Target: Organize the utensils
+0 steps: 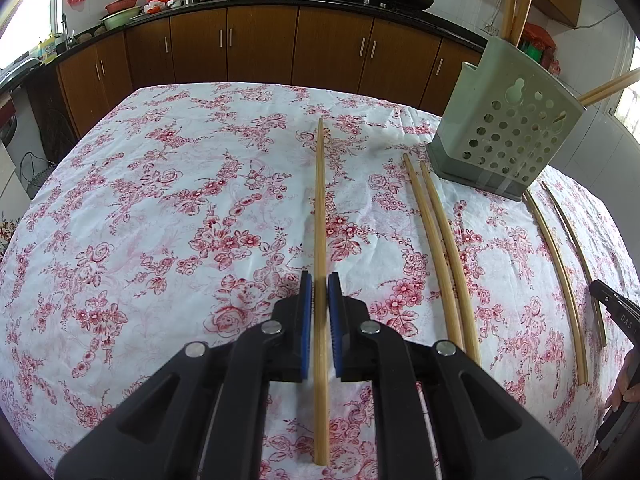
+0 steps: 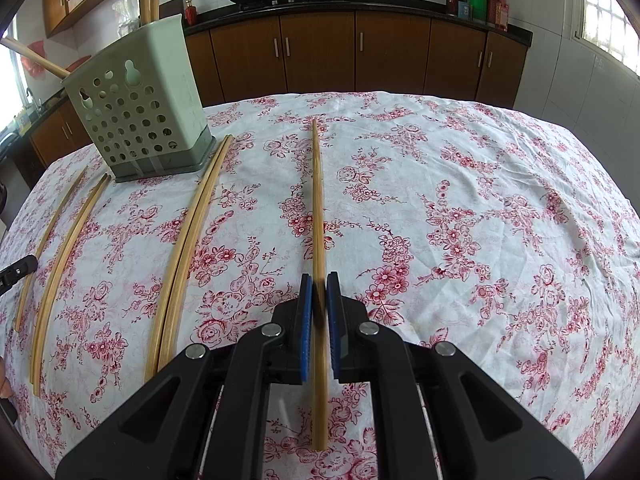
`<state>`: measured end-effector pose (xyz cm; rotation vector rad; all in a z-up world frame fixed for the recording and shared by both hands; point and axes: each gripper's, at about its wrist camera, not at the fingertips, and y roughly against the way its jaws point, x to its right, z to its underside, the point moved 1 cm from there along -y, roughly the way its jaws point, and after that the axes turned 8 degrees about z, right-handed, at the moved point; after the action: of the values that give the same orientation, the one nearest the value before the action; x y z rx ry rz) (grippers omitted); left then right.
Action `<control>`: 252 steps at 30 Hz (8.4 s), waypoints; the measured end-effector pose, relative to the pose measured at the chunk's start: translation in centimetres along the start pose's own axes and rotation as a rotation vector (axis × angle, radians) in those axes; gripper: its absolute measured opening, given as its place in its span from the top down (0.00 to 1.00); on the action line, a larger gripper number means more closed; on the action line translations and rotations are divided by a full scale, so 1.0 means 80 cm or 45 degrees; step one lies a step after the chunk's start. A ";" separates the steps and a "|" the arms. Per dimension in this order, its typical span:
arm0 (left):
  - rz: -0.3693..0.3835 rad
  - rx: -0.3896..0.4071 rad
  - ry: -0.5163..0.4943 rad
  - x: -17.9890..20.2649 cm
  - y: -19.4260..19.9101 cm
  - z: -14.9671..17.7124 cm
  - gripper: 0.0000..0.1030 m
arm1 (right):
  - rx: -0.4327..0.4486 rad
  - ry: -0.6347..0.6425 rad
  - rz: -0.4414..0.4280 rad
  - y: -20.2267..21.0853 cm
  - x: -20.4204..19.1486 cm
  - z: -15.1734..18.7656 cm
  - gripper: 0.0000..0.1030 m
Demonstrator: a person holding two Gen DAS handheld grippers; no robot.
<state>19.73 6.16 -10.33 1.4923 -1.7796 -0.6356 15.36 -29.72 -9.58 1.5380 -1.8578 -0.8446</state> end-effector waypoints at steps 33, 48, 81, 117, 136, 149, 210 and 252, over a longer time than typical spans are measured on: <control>-0.005 0.289 -0.178 0.050 0.128 -0.057 0.92 | 0.378 -0.106 -0.068 0.119 0.030 -0.055 0.93; 0.182 0.504 -0.287 0.111 0.226 -0.112 0.92 | 0.733 -0.163 -0.287 0.238 0.008 -0.132 0.93; 0.240 0.851 -0.079 0.167 0.139 -0.219 0.85 | 0.868 -0.191 -0.334 0.186 -0.054 -0.175 0.77; 0.215 -0.068 -0.141 0.077 0.021 0.034 0.80 | -0.054 0.064 -0.108 0.014 -0.043 0.006 0.92; -0.089 -0.052 -0.092 0.019 -0.013 -0.002 0.89 | -0.001 0.053 0.039 -0.001 -0.014 0.000 0.92; -0.059 -0.008 -0.073 0.010 -0.009 -0.002 0.87 | 0.010 0.030 0.023 -0.003 -0.006 0.002 0.91; -0.016 0.000 -0.028 0.007 -0.008 -0.001 0.87 | 0.011 0.032 0.032 -0.002 -0.010 0.001 0.91; -0.062 0.075 -0.134 0.022 0.050 -0.009 0.91 | 0.179 -0.033 -0.014 0.056 0.006 -0.021 0.92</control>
<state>17.68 5.34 -6.47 1.5717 -1.8608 -0.7030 13.78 -29.73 -5.07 1.6305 -1.9656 -0.7563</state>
